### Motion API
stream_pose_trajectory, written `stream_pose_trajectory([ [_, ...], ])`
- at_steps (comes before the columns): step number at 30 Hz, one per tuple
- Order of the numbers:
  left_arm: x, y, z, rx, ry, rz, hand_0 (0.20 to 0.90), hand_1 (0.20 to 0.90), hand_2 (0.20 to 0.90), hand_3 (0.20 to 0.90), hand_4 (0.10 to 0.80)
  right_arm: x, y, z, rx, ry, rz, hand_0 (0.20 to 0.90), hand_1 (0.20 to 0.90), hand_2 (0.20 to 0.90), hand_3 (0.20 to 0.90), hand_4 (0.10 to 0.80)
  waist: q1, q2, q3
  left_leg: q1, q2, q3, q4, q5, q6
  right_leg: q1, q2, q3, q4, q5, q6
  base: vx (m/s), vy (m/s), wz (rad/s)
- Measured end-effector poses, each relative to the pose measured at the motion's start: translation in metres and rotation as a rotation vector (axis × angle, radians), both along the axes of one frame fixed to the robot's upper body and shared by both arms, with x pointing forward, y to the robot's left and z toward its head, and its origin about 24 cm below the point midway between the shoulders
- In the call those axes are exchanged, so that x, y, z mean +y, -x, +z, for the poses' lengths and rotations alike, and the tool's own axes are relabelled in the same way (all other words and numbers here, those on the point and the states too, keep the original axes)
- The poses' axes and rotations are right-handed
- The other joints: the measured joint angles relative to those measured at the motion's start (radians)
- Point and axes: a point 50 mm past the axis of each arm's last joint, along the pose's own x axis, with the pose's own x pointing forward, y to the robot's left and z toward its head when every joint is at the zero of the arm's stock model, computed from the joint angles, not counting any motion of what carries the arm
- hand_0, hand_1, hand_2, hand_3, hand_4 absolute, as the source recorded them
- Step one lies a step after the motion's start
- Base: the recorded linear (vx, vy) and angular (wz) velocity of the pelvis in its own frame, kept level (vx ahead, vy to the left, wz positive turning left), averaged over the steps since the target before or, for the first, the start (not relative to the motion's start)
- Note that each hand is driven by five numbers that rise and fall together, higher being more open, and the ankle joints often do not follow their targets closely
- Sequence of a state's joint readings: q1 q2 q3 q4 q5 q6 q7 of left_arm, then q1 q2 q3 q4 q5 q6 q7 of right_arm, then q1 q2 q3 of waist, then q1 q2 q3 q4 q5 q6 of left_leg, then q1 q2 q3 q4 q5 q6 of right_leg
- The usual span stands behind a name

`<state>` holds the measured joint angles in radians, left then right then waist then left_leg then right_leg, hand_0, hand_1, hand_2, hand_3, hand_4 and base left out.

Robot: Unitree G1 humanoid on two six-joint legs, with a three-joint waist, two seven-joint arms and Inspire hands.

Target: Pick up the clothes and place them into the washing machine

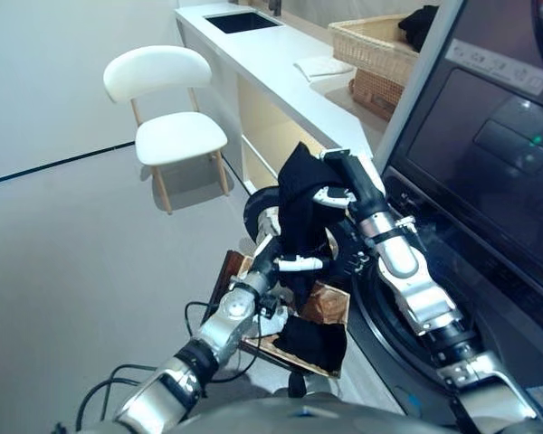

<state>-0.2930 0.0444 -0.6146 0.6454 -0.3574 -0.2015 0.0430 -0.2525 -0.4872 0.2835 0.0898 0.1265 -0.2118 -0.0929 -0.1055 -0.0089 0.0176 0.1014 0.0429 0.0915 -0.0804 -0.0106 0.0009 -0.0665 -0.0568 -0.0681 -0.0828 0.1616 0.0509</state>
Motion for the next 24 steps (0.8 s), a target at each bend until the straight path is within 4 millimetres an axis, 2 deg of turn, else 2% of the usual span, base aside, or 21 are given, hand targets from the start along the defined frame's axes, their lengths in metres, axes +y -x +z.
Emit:
stream_pose_trajectory([
  [1,0.0,0.0,0.0,-0.001,0.0,-0.002,0.9,0.9,0.9,0.9,0.8,0.0,0.0,0.0,0.0,0.0,0.001,0.2,0.2,0.2,0.2,0.3,-0.002,0.0,0.0,0.0,0.0,0.001,0.0,0.0,0.0,-0.001,0.0,0.001,0.0,0.0,0.0,0.0,-0.001,-0.09],
  [2,-0.001,-0.001,0.001,-0.004,-0.001,-0.006,0.615,0.615,0.615,0.615,0.596,0.0,0.0,0.0,0.001,0.0,0.001,0.2,0.2,0.2,0.2,0.3,-0.003,0.0,0.0,0.0,0.0,0.003,0.0,0.0,0.0,-0.002,0.0,0.002,0.0,0.0,0.0,0.004,-0.003,-0.1],
  [3,-0.002,-0.001,0.001,-0.005,0.001,-0.009,0.37,0.37,0.37,0.37,0.422,0.0,0.0,0.0,0.001,0.0,0.001,0.2,0.2,0.2,0.2,0.3,-0.004,0.0,-0.001,-0.001,0.0,0.008,0.0,-0.001,0.0,-0.004,0.0,0.004,0.0,0.001,0.001,0.006,-0.003,-0.06],
  [4,-0.002,-0.001,0.001,-0.005,0.0,-0.01,0.2,0.2,0.2,0.2,0.3,0.0,0.0,0.0,0.001,0.0,0.001,0.2,0.2,0.2,0.2,0.3,-0.004,0.0,-0.003,-0.003,0.0,0.011,0.0,-0.002,0.0,-0.008,0.001,0.007,0.0,0.001,0.002,0.005,-0.001,-0.06],
  [13,-0.001,-0.001,0.001,-0.005,-0.007,-0.006,0.2,0.2,0.2,0.2,0.3,0.0,0.0,0.0,0.001,0.0,0.001,0.2,0.2,0.2,0.2,0.3,-0.014,0.0,-0.003,-0.002,-0.001,0.018,0.0,-0.005,0.002,-0.011,0.002,0.018,0.0,0.002,0.003,0.005,0.002,0.0],
  [18,0.013,-0.006,0.0,-0.026,-0.054,0.04,0.2,0.2,0.2,0.2,0.3,0.0,0.0,0.0,0.001,0.0,0.0,0.2,0.2,0.2,0.2,0.3,-0.014,0.0,-0.003,-0.002,0.0,0.018,0.0,-0.005,0.002,-0.011,0.002,0.018,0.0,0.002,0.002,0.01,0.005,0.03],
  [19,0.015,-0.007,0.0,-0.039,-0.077,0.036,0.2,0.2,0.2,0.2,0.3,0.0,0.0,0.0,0.001,-0.001,0.0,0.222,0.222,0.222,0.222,0.316,-0.014,0.0,-0.004,-0.002,0.0,0.018,0.0,-0.005,0.002,-0.011,0.002,0.018,0.0,0.002,0.002,0.0,0.0,0.0],
  [20,0.018,-0.007,0.0,-0.046,-0.095,0.036,0.2,0.2,0.2,0.2,0.3,0.0,0.0,0.0,0.001,-0.001,0.0,0.442,0.442,0.442,0.442,0.473,-0.014,0.0,-0.004,-0.002,0.0,0.018,0.0,-0.005,0.002,-0.011,0.002,0.018,0.0,0.002,0.002,0.0,0.0,0.0],
  [21,0.022,-0.008,0.0,-0.052,-0.112,0.043,0.2,0.2,0.2,0.2,0.3,0.0,0.0,-0.001,0.002,-0.001,-0.002,0.708,0.708,0.708,0.708,0.663,-0.014,0.0,-0.004,-0.002,0.0,0.018,0.0,-0.005,0.002,-0.011,0.002,0.018,0.0,0.002,0.002,0.0,0.0,0.0],
  [22,0.028,-0.01,0.0,-0.057,-0.122,0.059,0.2,0.2,0.2,0.2,0.3,-0.001,0.001,-0.001,0.004,-0.003,-0.005,0.9,0.9,0.9,0.9,0.8,-0.013,0.001,-0.004,-0.002,0.0,0.018,0.0,-0.005,0.002,-0.011,0.002,0.018,0.0,0.002,0.002,0.0,0.0,0.0],
  [24,0.036,-0.014,0.001,-0.062,-0.13,0.094,0.2,0.2,0.2,0.2,0.3,-0.003,0.004,-0.002,0.003,-0.009,-0.011,0.9,0.9,0.9,0.9,0.8,-0.012,0.001,-0.004,-0.002,0.0,0.017,0.0,-0.005,0.002,-0.011,0.002,0.017,0.0,0.002,0.002,0.0,0.0,0.0],
])
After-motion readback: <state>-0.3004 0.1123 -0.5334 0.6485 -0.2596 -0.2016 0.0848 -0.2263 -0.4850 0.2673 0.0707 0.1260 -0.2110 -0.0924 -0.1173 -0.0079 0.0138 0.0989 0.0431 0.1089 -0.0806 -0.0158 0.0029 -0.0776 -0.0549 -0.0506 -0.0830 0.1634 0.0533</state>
